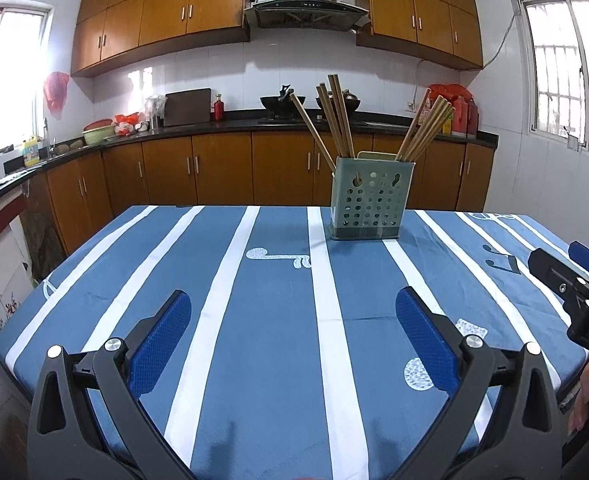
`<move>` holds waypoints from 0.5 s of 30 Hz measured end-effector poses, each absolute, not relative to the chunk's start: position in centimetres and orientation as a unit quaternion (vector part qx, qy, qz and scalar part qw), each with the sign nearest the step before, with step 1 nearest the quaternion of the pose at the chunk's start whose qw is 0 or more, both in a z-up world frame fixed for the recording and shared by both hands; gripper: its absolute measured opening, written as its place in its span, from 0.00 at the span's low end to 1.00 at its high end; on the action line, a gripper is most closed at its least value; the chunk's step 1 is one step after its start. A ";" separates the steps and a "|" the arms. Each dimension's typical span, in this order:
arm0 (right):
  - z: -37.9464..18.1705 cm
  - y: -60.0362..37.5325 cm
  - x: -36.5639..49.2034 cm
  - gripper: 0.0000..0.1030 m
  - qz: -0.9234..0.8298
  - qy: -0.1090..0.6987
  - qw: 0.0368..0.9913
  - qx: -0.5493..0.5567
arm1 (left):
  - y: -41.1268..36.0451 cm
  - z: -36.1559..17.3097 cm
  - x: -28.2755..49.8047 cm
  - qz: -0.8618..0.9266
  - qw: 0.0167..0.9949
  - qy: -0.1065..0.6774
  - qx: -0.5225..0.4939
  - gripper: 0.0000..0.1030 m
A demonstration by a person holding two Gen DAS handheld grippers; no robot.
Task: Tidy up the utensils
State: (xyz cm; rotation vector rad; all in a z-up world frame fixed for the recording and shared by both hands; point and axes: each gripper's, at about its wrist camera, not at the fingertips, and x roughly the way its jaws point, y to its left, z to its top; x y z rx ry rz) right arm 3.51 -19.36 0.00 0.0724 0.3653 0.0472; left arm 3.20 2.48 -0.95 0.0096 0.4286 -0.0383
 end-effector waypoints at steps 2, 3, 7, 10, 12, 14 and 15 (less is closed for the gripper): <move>-0.1 -19.5 3.5 0.96 0.023 0.183 0.982 0.038 | 2.5 -0.9 3.2 -0.019 0.977 0.213 0.005 0.98; -0.1 -19.5 3.5 0.96 0.023 0.183 0.982 0.039 | 2.4 -1.0 3.2 -0.019 0.977 0.213 0.005 0.98; -0.2 -19.7 3.6 0.96 0.022 0.185 0.981 0.043 | 2.4 -1.1 3.2 -0.021 0.976 0.215 0.006 0.98; -0.3 -19.7 3.6 0.96 0.022 0.187 0.981 0.045 | 2.3 -1.2 3.2 -0.023 0.976 0.217 0.006 0.98; -0.4 -19.8 3.7 0.96 0.021 0.188 0.981 0.045 | 2.2 -1.3 3.3 -0.024 0.976 0.218 0.006 0.98; -0.5 -19.7 3.7 0.96 0.022 0.191 0.980 0.045 | 2.2 -1.3 3.4 -0.024 0.975 0.219 0.007 0.98; -0.6 -19.7 3.8 0.96 0.022 0.192 0.980 0.045 | 2.2 -1.3 3.4 -0.025 0.975 0.220 0.006 0.98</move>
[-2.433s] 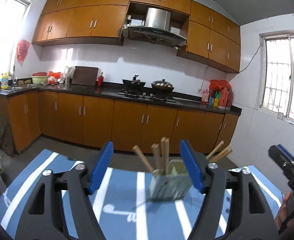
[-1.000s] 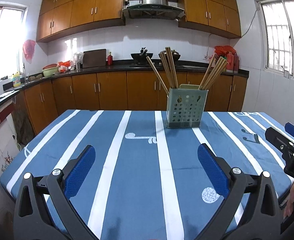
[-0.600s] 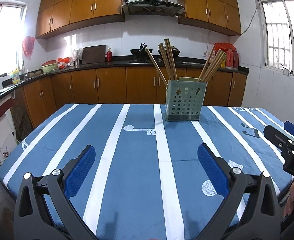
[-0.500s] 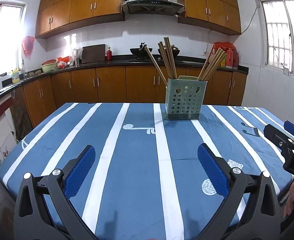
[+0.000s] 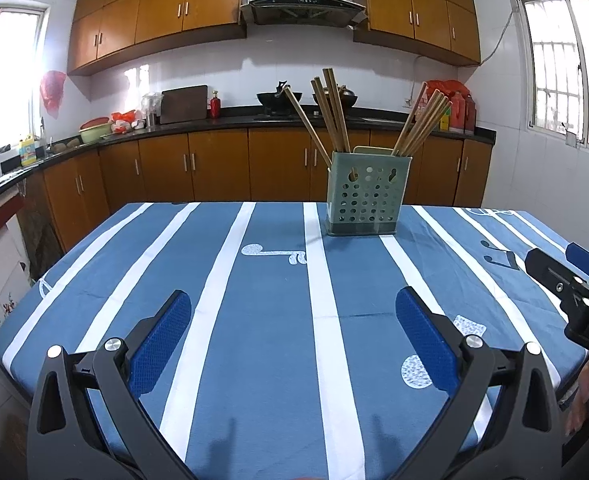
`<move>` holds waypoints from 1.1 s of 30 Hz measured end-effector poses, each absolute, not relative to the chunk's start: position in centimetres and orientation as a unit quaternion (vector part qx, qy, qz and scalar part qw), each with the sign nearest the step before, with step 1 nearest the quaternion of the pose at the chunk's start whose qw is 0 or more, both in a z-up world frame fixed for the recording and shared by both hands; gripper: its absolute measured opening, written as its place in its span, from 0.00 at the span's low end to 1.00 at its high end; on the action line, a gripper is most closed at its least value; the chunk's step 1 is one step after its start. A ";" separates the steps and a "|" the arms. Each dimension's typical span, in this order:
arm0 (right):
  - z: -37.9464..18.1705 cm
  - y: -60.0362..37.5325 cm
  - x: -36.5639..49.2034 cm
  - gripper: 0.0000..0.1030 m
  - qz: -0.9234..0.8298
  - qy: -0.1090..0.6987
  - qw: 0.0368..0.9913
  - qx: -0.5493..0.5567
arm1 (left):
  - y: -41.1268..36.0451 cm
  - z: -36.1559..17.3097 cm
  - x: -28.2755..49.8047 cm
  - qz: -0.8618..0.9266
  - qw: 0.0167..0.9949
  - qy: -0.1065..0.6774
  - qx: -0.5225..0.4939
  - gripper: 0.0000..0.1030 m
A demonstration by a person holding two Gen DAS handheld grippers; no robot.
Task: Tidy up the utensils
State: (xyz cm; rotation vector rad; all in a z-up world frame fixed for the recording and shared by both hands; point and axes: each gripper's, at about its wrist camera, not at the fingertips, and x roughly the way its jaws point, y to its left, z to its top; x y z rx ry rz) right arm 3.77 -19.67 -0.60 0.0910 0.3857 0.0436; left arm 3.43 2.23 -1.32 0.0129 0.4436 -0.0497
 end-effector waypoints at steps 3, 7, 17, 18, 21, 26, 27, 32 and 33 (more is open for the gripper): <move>-0.8 -19.7 3.9 0.96 0.022 0.194 0.980 0.046 | 2.2 -1.3 3.6 -0.025 0.974 0.223 0.006 0.98; -0.7 -19.7 3.9 0.96 0.022 0.194 0.980 0.046 | 2.2 -1.4 3.6 -0.027 0.974 0.223 0.005 0.98; -0.8 -19.6 4.0 0.96 0.022 0.194 0.980 0.046 | 2.2 -1.3 3.6 -0.027 0.974 0.223 0.005 0.98; -0.8 -19.6 4.0 0.96 0.022 0.195 0.980 0.046 | 2.2 -1.3 3.6 -0.027 0.974 0.223 0.005 0.98; -0.8 -19.6 4.0 0.96 0.022 0.195 0.980 0.047 | 2.2 -1.3 3.6 -0.027 0.974 0.223 0.005 0.98; -0.8 -19.6 4.0 0.96 0.022 0.194 0.980 0.047 | 2.1 -1.3 3.6 -0.026 0.974 0.223 0.005 0.98; -0.8 -19.6 4.0 0.96 0.022 0.195 0.980 0.047 | 2.1 -1.3 3.6 -0.026 0.974 0.223 0.005 0.98; -0.8 -19.6 4.0 0.96 0.022 0.195 0.979 0.047 | 2.1 -1.3 3.6 -0.026 0.974 0.224 0.006 0.98; -0.8 -19.6 4.0 0.96 0.022 0.195 0.979 0.047 | 2.1 -1.3 3.6 -0.026 0.974 0.223 0.005 0.98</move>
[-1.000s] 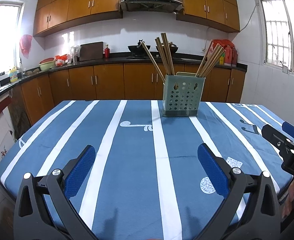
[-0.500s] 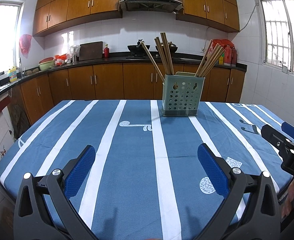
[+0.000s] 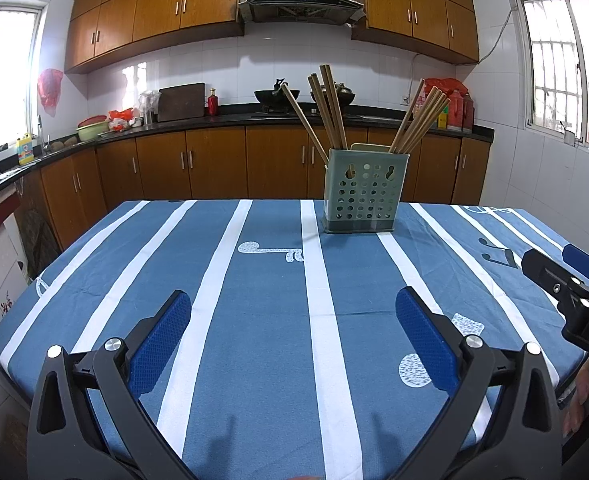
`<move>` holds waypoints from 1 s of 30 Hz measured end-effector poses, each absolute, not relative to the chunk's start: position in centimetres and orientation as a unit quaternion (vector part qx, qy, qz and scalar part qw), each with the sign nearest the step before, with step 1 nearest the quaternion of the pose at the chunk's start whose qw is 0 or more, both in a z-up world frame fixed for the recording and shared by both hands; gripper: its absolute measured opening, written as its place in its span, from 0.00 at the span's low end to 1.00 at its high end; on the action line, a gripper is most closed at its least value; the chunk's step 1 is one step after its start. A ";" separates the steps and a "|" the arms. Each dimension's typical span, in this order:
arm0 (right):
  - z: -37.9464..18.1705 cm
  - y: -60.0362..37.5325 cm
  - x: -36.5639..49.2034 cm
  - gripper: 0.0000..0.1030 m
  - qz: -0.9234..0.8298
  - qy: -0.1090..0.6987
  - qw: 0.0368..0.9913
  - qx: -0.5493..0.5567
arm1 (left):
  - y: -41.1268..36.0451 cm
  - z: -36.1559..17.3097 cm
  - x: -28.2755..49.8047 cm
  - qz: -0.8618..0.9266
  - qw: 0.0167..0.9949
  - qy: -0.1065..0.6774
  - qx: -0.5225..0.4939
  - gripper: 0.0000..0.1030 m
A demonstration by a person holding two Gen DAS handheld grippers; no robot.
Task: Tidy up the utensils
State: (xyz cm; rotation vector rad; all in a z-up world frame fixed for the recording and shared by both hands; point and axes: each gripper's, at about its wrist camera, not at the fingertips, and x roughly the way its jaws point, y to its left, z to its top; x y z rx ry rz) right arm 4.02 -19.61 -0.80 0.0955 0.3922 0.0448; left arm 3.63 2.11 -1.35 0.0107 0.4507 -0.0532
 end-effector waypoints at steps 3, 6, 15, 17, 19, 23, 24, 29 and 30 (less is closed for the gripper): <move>-0.8 -19.6 4.0 0.96 0.022 0.195 0.979 0.047 | 2.1 -1.3 3.6 -0.026 0.974 0.224 0.006 0.98; -0.8 -19.6 4.0 0.96 0.022 0.195 0.979 0.047 | 2.1 -1.3 3.6 -0.027 0.974 0.224 0.005 0.98; -0.8 -19.6 4.1 0.96 0.022 0.196 0.979 0.048 | 2.1 -1.5 3.8 -0.026 0.974 0.225 0.006 0.98; -0.8 -19.6 4.1 0.96 0.022 0.195 0.979 0.048 | 2.1 -1.5 3.8 -0.026 0.974 0.225 0.006 0.98; -0.8 -19.6 4.1 0.96 0.022 0.196 0.979 0.048 | 2.1 -1.5 3.8 -0.027 0.974 0.224 0.007 0.98; -0.8 -19.6 4.1 0.96 0.022 0.196 0.979 0.048 | 2.1 -1.5 3.8 -0.027 0.974 0.225 0.007 0.98; -0.8 -19.6 4.1 0.96 0.022 0.196 0.979 0.048 | 2.1 -1.5 3.7 -0.027 0.974 0.225 0.006 0.98; -0.8 -19.6 4.1 0.96 0.022 0.196 0.979 0.048 | 2.1 -1.5 3.8 -0.027 0.974 0.225 0.007 0.98; -0.8 -19.6 4.1 0.96 0.022 0.196 0.979 0.048 | 2.1 -1.5 3.7 -0.027 0.974 0.225 0.007 0.98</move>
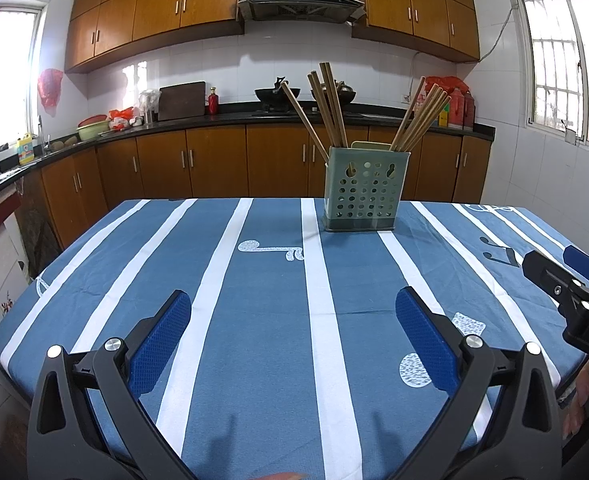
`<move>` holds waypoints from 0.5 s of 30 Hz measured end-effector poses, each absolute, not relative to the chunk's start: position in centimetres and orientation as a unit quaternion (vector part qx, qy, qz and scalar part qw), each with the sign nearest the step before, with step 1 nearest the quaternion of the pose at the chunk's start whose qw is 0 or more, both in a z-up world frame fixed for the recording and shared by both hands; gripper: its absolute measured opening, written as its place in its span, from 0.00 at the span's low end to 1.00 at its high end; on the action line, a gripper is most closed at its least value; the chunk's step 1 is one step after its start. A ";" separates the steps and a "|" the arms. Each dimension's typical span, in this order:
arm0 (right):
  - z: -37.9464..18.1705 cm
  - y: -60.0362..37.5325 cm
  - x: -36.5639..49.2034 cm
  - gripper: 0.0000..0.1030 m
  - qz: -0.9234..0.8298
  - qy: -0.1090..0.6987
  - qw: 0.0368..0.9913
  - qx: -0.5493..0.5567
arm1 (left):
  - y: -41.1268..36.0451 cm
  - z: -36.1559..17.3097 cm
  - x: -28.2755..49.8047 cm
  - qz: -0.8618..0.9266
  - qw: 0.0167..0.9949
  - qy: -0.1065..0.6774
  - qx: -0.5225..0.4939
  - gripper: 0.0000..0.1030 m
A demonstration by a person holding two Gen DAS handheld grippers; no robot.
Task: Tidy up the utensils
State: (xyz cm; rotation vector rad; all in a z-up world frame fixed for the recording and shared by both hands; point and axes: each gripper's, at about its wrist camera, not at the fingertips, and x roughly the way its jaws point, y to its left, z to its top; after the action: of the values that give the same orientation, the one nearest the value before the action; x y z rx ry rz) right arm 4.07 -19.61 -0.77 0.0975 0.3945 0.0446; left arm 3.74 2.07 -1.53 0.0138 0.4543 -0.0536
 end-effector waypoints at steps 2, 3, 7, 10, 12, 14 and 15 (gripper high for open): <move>-0.8 -19.6 4.1 0.96 0.022 0.196 0.979 0.049 | 2.1 -1.5 3.7 -0.026 0.974 0.225 0.007 0.98; -0.8 -19.6 4.1 0.96 0.022 0.196 0.979 0.049 | 2.1 -1.6 3.7 -0.026 0.974 0.225 0.006 0.98; -0.7 -19.6 4.1 0.96 0.022 0.196 0.979 0.049 | 2.1 -1.6 3.8 -0.025 0.975 0.222 0.006 0.98; -0.7 -19.6 4.1 0.96 0.022 0.196 0.979 0.049 | 2.2 -1.7 3.8 -0.024 0.974 0.224 0.004 0.98; -0.8 -19.6 4.1 0.96 0.022 0.196 0.979 0.049 | 2.3 -1.7 3.8 -0.024 0.974 0.226 0.001 0.98; -0.9 -19.5 4.0 0.96 0.021 0.196 0.979 0.050 | 2.4 -1.7 3.9 -0.024 0.974 0.226 0.000 0.98; -0.9 -19.5 4.0 0.96 0.021 0.196 0.979 0.050 | 2.4 -1.7 3.9 -0.024 0.974 0.226 -0.001 0.98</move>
State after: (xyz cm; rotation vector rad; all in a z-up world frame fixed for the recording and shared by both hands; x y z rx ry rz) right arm 3.98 -19.45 -0.92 0.1009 0.3943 0.0425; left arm 3.86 2.37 -1.67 -0.0011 0.4567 -0.0477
